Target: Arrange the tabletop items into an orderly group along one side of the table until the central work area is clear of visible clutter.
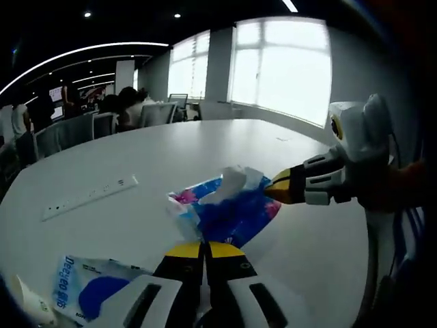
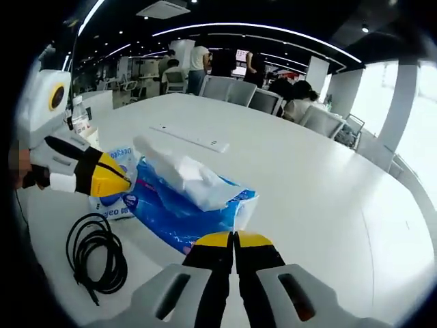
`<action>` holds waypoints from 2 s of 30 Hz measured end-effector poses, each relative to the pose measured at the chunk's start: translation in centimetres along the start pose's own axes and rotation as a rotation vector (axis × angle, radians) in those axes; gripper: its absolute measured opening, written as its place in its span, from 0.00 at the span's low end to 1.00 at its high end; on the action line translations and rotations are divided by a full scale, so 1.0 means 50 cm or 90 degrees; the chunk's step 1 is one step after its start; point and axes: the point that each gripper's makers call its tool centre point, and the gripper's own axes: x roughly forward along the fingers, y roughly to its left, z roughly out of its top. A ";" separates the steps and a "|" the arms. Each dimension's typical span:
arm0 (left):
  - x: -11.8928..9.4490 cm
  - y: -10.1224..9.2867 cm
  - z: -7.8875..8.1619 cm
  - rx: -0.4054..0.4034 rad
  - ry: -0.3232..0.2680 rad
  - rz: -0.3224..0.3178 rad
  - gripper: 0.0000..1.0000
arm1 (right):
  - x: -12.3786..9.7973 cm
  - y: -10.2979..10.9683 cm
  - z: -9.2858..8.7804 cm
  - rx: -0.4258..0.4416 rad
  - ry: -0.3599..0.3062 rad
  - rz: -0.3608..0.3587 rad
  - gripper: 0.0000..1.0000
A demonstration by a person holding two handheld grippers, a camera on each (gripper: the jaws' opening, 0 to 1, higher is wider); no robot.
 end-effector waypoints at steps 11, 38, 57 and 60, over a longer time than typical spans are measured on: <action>0.036 -0.023 -0.009 0.010 0.016 -0.015 0.00 | 0.008 -0.026 -0.035 -0.005 0.017 0.005 0.00; 0.090 -0.071 -0.082 0.003 0.085 -0.047 0.01 | 0.050 -0.041 -0.132 -0.100 0.111 -0.001 0.00; 0.036 -0.069 -0.057 0.002 0.073 -0.074 0.16 | -0.003 -0.015 -0.117 0.002 0.077 -0.018 0.47; 0.015 -0.057 -0.056 0.001 0.069 -0.070 0.22 | -0.012 -0.001 -0.122 0.051 0.080 -0.010 0.52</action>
